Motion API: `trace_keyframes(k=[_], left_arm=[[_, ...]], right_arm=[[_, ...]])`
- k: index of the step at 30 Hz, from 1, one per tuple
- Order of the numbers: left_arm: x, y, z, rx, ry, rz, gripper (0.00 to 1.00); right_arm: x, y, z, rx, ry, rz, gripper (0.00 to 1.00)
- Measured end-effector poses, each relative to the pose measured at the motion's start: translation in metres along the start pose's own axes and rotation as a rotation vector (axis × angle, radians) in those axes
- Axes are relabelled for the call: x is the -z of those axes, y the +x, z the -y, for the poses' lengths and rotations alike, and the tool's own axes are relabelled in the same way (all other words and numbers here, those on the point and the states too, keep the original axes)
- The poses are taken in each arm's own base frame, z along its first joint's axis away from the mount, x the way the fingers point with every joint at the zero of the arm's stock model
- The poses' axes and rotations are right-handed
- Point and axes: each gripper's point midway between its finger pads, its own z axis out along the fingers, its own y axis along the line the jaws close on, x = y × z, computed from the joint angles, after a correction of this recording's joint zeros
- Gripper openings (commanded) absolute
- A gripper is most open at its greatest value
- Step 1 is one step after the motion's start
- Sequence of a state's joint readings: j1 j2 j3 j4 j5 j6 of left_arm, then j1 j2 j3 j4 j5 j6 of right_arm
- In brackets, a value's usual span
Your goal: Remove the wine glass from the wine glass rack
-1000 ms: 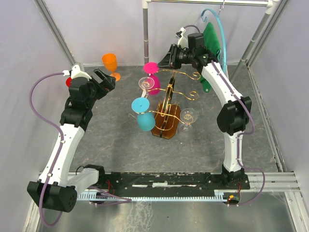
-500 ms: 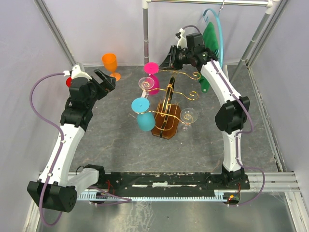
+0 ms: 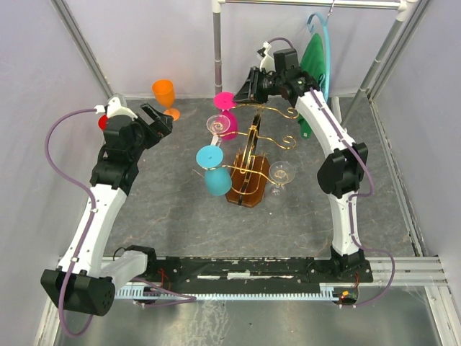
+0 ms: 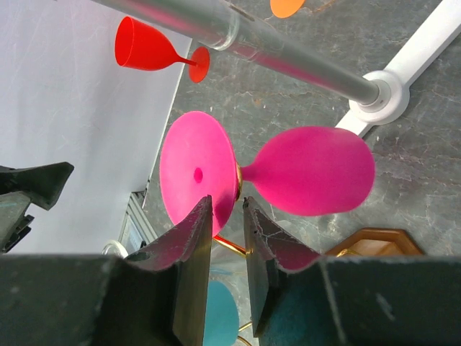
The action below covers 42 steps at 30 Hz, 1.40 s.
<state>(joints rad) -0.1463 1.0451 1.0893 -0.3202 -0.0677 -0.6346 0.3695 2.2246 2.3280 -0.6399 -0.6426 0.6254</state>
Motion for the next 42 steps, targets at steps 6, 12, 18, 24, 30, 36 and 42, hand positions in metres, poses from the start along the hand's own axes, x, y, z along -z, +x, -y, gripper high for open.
trace_keyframes(k=[6,12,18,24,30,36,42], left_arm=[[0.0,0.0,0.0,0.0,0.0,-0.001,0.99],[0.0,0.0,0.0,0.0,-0.001,-0.001,0.99],[0.0,0.001,-0.001,0.0,-0.003,-0.003,0.99],[-0.001,0.005,-0.003,-0.001,-0.008,-0.01,0.99],[-0.002,0.006,-0.004,-0.001,-0.009,-0.012,0.99],[-0.002,0.006,-0.004,-0.001,-0.01,-0.012,0.99],[-0.001,0.006,-0.004,-0.001,-0.01,-0.012,0.99]], right_arm=[[-0.001,0.001,-0.006,-0.006,-0.022,-0.004,0.32],[-0.002,-0.001,-0.013,-0.01,-0.052,0.001,0.31],[-0.005,-0.001,-0.02,-0.011,-0.079,0.001,0.31],[-0.017,0.005,-0.024,-0.02,-0.111,-0.022,0.17],[-0.021,0.004,-0.024,-0.043,-0.123,-0.02,0.07],[-0.026,0.003,-0.024,-0.094,-0.158,-0.013,0.04],[-0.028,0.001,-0.023,-0.1,-0.172,0.001,0.01]])
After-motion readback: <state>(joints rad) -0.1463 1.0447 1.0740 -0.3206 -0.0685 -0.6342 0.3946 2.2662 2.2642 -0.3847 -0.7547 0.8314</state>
